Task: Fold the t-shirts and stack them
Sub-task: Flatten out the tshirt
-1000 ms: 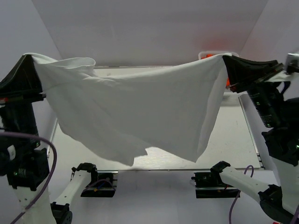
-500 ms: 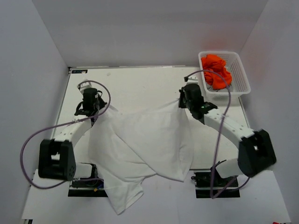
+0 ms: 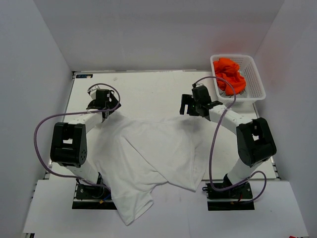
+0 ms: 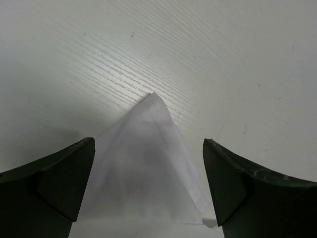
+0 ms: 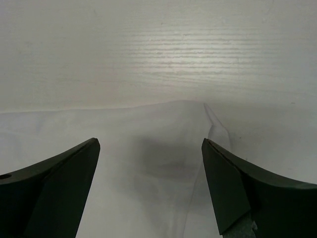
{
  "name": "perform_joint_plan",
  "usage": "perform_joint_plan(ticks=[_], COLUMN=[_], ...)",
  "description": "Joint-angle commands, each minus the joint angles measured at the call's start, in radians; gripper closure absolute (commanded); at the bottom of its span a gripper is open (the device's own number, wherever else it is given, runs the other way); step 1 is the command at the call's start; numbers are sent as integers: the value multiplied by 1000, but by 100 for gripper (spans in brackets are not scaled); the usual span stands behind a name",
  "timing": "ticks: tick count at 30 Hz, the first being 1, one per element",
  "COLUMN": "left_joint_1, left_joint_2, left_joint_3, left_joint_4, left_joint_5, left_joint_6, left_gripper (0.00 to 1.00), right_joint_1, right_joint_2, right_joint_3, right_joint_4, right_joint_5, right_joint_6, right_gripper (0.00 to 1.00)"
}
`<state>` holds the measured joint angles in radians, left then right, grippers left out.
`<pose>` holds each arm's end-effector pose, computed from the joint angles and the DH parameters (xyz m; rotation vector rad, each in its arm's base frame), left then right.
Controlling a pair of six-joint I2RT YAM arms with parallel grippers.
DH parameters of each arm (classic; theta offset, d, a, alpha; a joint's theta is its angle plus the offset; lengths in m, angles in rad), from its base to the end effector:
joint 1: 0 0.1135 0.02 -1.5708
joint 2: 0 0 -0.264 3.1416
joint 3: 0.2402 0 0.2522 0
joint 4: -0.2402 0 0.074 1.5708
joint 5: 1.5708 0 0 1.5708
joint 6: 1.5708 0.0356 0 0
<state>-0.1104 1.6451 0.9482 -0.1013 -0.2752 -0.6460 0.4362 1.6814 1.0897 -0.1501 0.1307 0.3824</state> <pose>0.3405 -0.0280 0.1880 -0.7424 2.2103 -0.0501 0.3341 0.1506 0.2152 0.0044 2.3197 0.2668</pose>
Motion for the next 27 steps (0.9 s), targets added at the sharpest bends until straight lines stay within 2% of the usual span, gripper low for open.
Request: perform_joint_plan(ticks=[1, 8, 11, 18, 22, 25, 26, 27], left_joint_1=[5, 5, 5, 5, 14, 14, 14, 14], left_joint_2=[-27, 77, 90, 162, 153, 153, 162, 162], left_joint_3=[-8, 54, 63, 87, 52, 52, 52, 52], left_joint_4=[-1, -57, -57, -100, -58, -49, -49, -49], left_joint_5=[-28, -48, -48, -90, -78, -65, -56, -56], left_joint_6=[-12, -12, -12, -58, -58, -58, -58, -58], left_gripper=[0, 0, 0, 18, 31, 50, 62, 68], right_joint_1=[-11, -59, -67, -82, -90, -100, -99, -100], right_joint_2=[-55, -23, -8, 46, 58, 51, 47, 43], right_joint_3=[-45, -79, -80, -83, -96, -109, -123, -131], right_joint_4=[-2, -20, -16, -25, -19, -17, -20, -17], right_joint_5=[-100, -120, -212, -278, -290, -289, -284, -283], right_joint_6=[27, 42, 27, 24, 32, 36, 35, 36], right_gripper=[11, 12, 14, 14, 14, 14, 14, 14])
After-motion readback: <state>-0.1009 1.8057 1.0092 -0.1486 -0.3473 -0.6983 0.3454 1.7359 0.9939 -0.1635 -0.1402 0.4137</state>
